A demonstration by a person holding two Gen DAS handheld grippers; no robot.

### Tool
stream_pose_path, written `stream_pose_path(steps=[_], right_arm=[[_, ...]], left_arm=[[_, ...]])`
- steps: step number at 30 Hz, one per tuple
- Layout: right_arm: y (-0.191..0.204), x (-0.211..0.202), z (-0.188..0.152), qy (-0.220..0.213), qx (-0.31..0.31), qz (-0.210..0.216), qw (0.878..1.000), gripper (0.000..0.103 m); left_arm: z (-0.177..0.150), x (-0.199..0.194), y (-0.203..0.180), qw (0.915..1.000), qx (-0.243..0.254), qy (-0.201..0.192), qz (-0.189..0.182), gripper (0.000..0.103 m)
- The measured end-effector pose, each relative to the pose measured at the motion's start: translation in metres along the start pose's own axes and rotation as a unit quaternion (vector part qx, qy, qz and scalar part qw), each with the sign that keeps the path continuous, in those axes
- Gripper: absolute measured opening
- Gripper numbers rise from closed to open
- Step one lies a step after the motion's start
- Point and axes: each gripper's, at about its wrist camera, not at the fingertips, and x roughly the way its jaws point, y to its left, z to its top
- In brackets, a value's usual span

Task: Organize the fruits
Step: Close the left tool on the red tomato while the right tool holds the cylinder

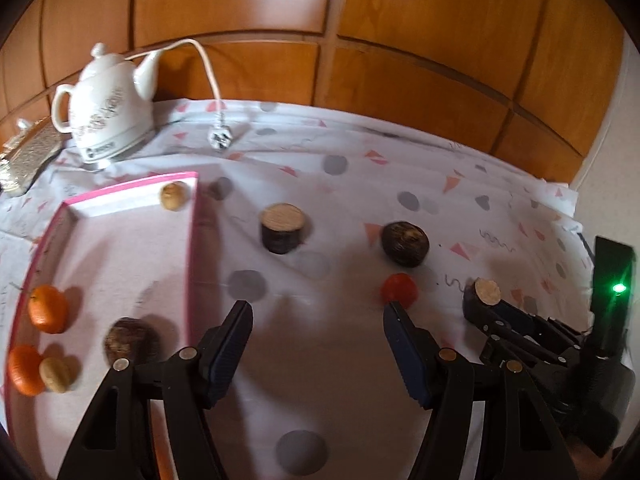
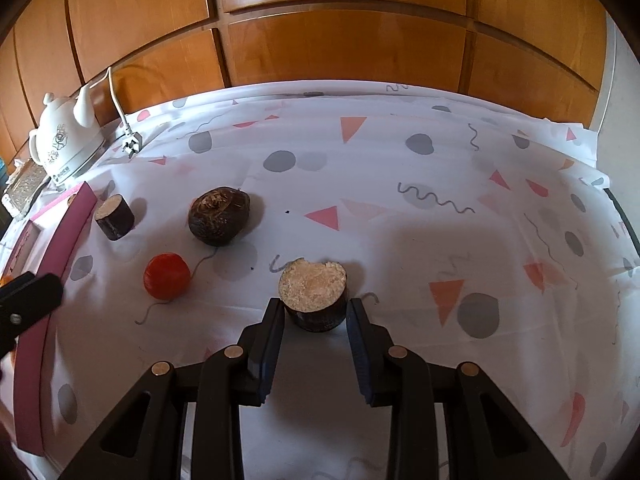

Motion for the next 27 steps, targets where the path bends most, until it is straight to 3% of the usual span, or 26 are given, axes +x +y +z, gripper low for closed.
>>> stream_pose_path(steps=[15,20,23,25,27], right_arm=[[-0.007,0.001,-0.002,-0.003,0.009,0.022,1.000,0.032],[-0.007,0.001,-0.002,-0.004,0.009,0.023,1.000,0.032],[-0.007,0.001,-0.003,-0.005,0.008,0.021,1.000,0.033],[-0.007,0.001,-0.003,-0.005,0.007,0.020,1.000,0.033],[-0.007,0.001,-0.003,-0.006,0.006,0.019,1.000,0.033]], left_arm=[[0.006,0.040,-0.041,0.9987,0.010,0.023,-0.044,0.066],[0.009,0.057,-0.049,0.9984,0.015,0.040,-0.036,0.048],[0.010,0.063,-0.049,0.9985,0.014,0.041,-0.033,0.045],[0.010,0.064,-0.050,0.9986,0.016,0.038,-0.032,0.032],[0.009,0.063,-0.048,0.9989,0.018,0.033,-0.030,0.028]])
